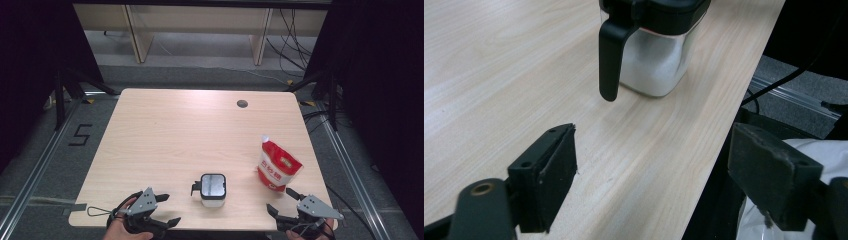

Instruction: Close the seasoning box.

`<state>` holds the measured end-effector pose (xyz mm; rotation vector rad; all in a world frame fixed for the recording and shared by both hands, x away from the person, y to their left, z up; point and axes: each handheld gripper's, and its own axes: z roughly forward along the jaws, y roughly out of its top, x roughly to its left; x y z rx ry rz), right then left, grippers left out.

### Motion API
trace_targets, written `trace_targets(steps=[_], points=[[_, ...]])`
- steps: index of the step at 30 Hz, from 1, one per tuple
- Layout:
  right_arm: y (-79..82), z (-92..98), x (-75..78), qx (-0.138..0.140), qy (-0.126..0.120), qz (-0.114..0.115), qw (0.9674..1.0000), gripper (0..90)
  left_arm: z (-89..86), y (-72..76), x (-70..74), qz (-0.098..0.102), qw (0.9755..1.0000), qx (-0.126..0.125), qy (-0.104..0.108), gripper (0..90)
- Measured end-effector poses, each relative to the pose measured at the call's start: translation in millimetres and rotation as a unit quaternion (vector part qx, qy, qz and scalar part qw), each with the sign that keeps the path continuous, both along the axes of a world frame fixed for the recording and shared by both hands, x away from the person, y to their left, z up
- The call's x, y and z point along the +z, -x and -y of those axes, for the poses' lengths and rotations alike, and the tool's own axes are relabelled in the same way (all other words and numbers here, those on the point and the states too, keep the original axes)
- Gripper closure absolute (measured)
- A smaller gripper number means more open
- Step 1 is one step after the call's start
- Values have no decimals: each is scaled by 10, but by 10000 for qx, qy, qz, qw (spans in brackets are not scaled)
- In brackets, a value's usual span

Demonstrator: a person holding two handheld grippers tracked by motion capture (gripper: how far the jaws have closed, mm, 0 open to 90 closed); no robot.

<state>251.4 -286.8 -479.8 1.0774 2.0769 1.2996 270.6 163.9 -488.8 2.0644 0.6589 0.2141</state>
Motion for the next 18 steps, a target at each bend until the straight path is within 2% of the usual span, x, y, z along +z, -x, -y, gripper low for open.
trace_targets(steps=[2, 3, 4, 7, 10, 11, 12, 13, 15, 16, 17, 18], points=[[-1, 0, 1, 4, 8, 5, 10000, 161, -16, -25, -1, 72, 9998, -113, -120, 182], [-3, -5, -2, 13, -35, 1, 10000, 160, -8, -26, -14, 94, 9999, -95, -76, 178], [0, -1, -3, 8, 16, -6, 10000, 161, -1, -13, -22, -12, 10000, -6, -48, 174], [3, -5, -3, -15, 19, -18, 10000, 161, 9, -16, -38, -9, 10000, 15, 38, 173], [-1, -8, -10, 5, -2, -39, 10000, 161, -15, -31, -24, 10, 10000, 4, -81, 173], [0, -4, -8, -15, 24, -11, 10000, 161, -8, -33, -31, 29, 10000, 4, 9, 173], [1, -6, -7, -14, 21, -39, 10000, 161, -21, -41, -28, 55, 10000, -39, -53, 173], [-2, -7, -8, -10, 15, -37, 10000, 161, -15, -30, -34, -30, 10000, 51, 14, 173], [-6, -5, -11, -15, 41, -13, 10000, 161, -19, -28, -27, -49, 10000, 76, -23, 173], [-6, -4, -15, 5, 11, -62, 10000, 161, -39, -46, -21, 12, 9999, 34, -161, 173], [-7, -8, -16, -1, 3, -50, 10000, 162, -41, -47, -22, 5, 9998, 42, -175, 173], [-10, -2, -11, 39, 46, -55, 10000, 162, -30, -43, -32, -13, 10000, 69, -49, 173]])
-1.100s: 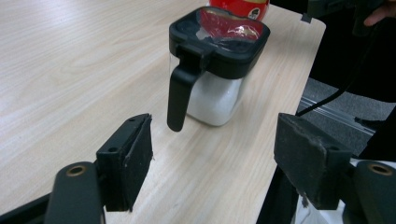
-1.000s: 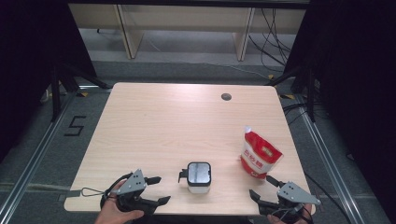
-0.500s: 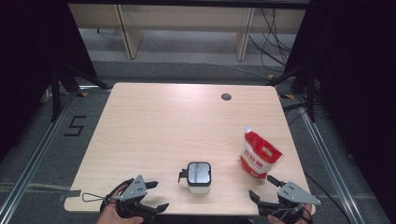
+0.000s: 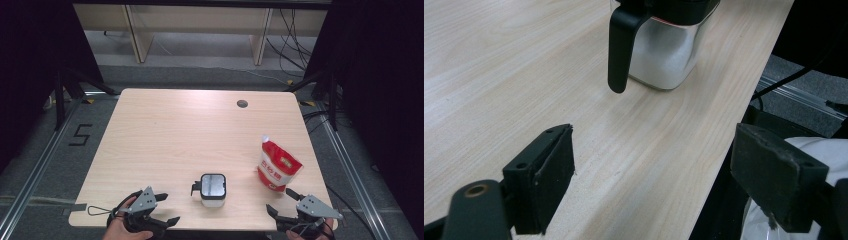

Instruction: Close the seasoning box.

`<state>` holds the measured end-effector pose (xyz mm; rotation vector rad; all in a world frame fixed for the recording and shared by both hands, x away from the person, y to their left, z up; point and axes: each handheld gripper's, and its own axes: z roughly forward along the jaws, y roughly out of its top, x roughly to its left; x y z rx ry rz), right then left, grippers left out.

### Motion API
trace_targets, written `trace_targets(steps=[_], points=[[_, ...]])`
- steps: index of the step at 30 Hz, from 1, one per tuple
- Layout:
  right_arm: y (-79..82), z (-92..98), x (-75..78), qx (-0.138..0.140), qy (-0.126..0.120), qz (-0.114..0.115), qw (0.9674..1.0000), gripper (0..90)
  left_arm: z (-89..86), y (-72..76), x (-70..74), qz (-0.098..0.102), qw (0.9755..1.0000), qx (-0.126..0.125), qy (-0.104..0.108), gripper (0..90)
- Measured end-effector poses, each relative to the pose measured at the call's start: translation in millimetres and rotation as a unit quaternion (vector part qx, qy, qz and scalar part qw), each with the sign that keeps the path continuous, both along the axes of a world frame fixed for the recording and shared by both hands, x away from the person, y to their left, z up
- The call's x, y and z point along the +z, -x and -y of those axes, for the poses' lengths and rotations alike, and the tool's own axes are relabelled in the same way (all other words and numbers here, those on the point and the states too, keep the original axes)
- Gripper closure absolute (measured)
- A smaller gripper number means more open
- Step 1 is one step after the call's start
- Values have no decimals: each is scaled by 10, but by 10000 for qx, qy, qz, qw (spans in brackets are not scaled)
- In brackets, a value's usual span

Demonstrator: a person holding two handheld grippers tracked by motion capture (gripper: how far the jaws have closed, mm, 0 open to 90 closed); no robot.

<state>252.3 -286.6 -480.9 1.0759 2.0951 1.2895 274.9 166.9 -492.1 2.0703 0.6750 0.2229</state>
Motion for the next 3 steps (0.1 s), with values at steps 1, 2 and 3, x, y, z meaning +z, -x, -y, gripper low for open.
trace_targets(steps=[1, 2, 3], points=[[2, -2, -1, -10, -25, -35, 10000, 162, -1, 0, -3, -23, 10000, 30, 19, 173], [0, 0, -3, 0, -28, -26, 10000, 162, 4, -1, -8, -30, 10000, 52, 72, 173], [1, 2, -5, -14, -13, -42, 10000, 162, 4, -1, -8, -30, 10000, 52, 72, 173]])
